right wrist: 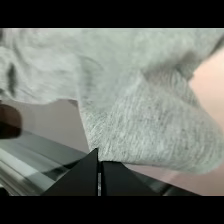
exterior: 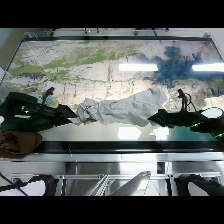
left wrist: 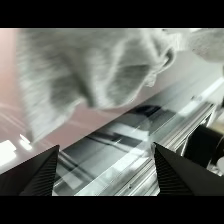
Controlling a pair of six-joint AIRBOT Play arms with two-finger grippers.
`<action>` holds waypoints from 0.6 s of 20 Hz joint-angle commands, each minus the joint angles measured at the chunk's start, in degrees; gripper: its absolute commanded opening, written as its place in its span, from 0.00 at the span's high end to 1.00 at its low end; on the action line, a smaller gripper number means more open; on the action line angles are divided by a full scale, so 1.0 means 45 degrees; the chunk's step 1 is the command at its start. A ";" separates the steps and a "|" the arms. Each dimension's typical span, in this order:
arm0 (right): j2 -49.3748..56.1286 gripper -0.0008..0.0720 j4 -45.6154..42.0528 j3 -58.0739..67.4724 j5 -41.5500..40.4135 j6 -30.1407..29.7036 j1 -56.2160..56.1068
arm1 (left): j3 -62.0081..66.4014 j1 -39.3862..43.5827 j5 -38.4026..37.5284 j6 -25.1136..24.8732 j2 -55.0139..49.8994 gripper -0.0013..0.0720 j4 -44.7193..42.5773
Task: Fold the shirts.
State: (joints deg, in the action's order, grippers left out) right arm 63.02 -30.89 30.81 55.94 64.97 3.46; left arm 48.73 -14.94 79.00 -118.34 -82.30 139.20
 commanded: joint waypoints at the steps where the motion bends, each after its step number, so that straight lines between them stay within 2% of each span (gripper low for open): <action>1: 0.0568 0.97 -0.0855 -0.0384 -0.0350 -0.0019 0.0005 | -0.1355 -0.2438 -0.0447 0.0204 0.0806 0.14 0.0709; 5: 0.0583 0.97 -0.0850 -0.0384 -0.0573 -0.0160 0.0000 | -0.1778 -0.2807 -0.1001 -0.0005 -0.0010 0.14 0.1127; 12: 0.0578 0.97 -0.0850 -0.0384 -0.0563 -0.0491 0.0000 | -0.0078 0.0321 -0.1617 -0.0117 -0.2681 0.14 0.1530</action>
State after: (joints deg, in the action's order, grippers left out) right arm 65.58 -34.54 29.12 53.45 63.42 3.46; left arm 45.32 -18.85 73.28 -118.67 -90.19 144.77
